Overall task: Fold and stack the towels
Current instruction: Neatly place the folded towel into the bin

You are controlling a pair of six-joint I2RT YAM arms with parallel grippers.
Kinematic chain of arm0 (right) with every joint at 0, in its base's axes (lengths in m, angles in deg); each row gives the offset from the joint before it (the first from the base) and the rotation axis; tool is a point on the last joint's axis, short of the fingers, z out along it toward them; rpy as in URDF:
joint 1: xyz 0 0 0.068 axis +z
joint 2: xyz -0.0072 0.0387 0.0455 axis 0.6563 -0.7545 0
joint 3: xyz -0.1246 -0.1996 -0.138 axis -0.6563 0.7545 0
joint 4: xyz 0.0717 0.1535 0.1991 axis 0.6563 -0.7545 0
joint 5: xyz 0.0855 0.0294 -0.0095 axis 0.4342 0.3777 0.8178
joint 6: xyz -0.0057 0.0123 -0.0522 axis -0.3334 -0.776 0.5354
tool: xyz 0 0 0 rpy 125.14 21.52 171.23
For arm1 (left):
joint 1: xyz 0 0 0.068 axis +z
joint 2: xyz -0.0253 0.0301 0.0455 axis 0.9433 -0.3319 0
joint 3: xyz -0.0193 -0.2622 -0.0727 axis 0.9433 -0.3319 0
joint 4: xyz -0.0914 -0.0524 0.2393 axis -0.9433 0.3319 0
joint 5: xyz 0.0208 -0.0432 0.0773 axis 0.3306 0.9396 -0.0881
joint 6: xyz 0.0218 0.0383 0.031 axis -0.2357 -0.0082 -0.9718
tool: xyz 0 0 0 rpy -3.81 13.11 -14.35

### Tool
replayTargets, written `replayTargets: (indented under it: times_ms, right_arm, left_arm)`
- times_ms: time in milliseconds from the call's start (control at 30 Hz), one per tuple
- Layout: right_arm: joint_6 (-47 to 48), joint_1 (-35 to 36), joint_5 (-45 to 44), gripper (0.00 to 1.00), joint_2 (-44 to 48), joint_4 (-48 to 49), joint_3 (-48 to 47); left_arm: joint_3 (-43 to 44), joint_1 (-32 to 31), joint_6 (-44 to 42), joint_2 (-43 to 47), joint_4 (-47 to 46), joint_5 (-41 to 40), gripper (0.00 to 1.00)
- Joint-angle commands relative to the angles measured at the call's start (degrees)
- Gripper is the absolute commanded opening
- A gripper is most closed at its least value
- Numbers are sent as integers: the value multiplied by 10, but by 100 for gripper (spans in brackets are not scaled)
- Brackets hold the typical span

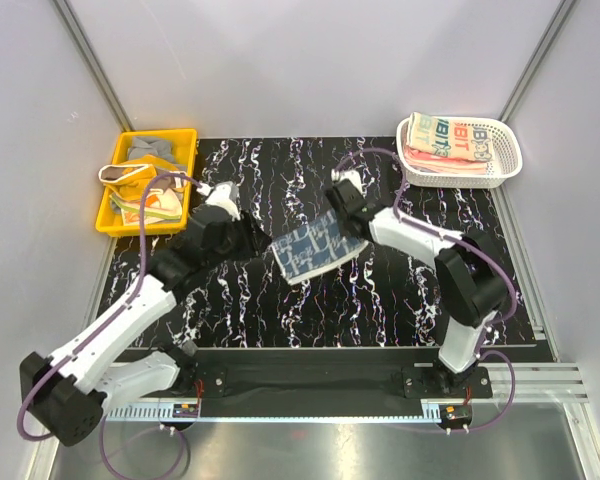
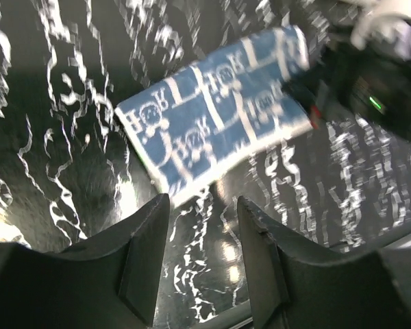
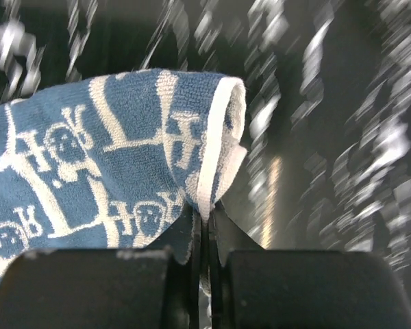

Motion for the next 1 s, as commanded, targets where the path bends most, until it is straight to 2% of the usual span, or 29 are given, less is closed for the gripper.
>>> replayTargets:
  times_ms: [0, 33, 233, 433, 567, 767, 967]
  right_arm:
    - [109, -53, -85, 0, -38, -6, -99]
    - [128, -83, -86, 0, -47, -6, -118]
    - [247, -153, -97, 0, -144, 10, -287]
    - [316, -231, -91, 0, -264, -3, -466]
    - [338, -270, -85, 0, -332, 3, -564]
    - [384, -306, -91, 0, -410, 37, -678]
    - [421, -324, -96, 0, -416, 72, -685]
  left_arm:
    - [35, -1, -29, 28, 74, -22, 49]
    - [39, 0, -34, 33, 81, -24, 49]
    - [54, 1, -61, 50, 134, -15, 49]
    - [61, 0, -96, 61, 178, -24, 48]
    - [56, 1, -122, 63, 194, -62, 48]
    - [71, 3, -162, 32, 202, -117, 48]
    - [70, 8, -177, 8, 182, -139, 48]
